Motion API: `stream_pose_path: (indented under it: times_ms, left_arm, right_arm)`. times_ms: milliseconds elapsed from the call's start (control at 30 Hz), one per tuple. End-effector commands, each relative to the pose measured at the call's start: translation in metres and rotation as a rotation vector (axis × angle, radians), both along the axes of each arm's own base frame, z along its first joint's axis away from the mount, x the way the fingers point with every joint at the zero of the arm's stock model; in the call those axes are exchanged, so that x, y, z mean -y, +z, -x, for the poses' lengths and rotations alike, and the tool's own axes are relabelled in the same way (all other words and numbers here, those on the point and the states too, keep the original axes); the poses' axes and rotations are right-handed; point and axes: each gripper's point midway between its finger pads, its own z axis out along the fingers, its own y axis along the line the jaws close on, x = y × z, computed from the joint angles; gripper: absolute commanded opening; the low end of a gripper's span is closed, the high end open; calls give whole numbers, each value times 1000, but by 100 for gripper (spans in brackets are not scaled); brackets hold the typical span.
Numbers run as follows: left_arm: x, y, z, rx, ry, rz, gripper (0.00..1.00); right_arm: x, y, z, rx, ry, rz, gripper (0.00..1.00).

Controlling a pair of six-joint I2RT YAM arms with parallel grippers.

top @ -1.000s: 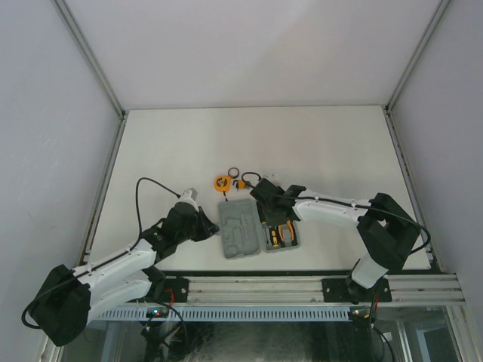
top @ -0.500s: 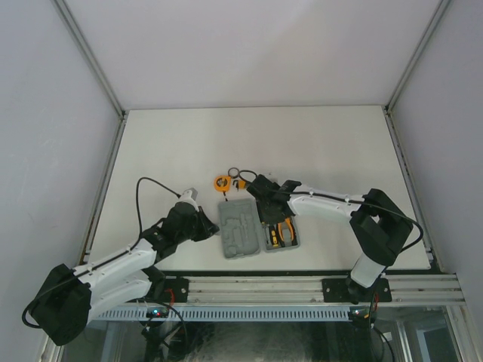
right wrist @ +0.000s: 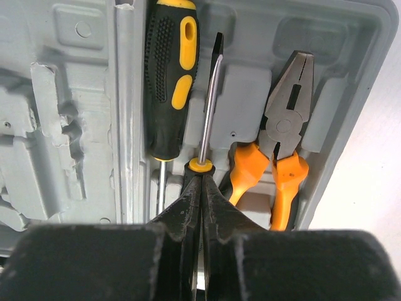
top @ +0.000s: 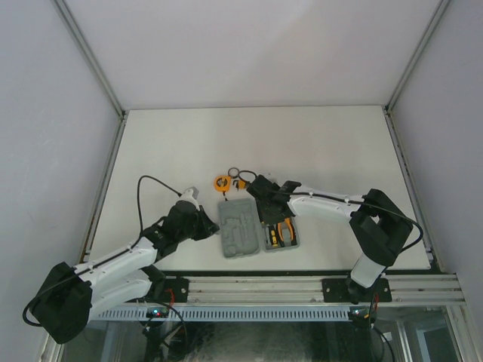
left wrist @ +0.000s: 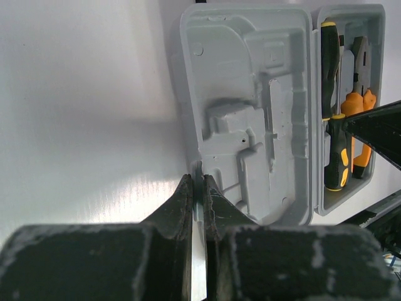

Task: Sort the tools into containers
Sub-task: Adjust the screwdriver in the storage box.

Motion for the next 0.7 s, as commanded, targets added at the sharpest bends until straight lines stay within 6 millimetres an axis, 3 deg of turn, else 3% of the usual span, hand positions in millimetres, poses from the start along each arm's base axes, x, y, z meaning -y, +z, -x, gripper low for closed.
stream_pose_path:
  times_ms: [0,367,667]
  left_arm:
    - [22,31,-10,74,-62,78,0]
    - [39,38,0,80,-98,102,0]
    - [44,38,8,80,-113,117,0]
  right_arm:
    - [38,-101,74,-284,9,151,0]
    - [51,-103,81,-293,1,181,0]
    - [71,-148,118,-428,-43,200,0]
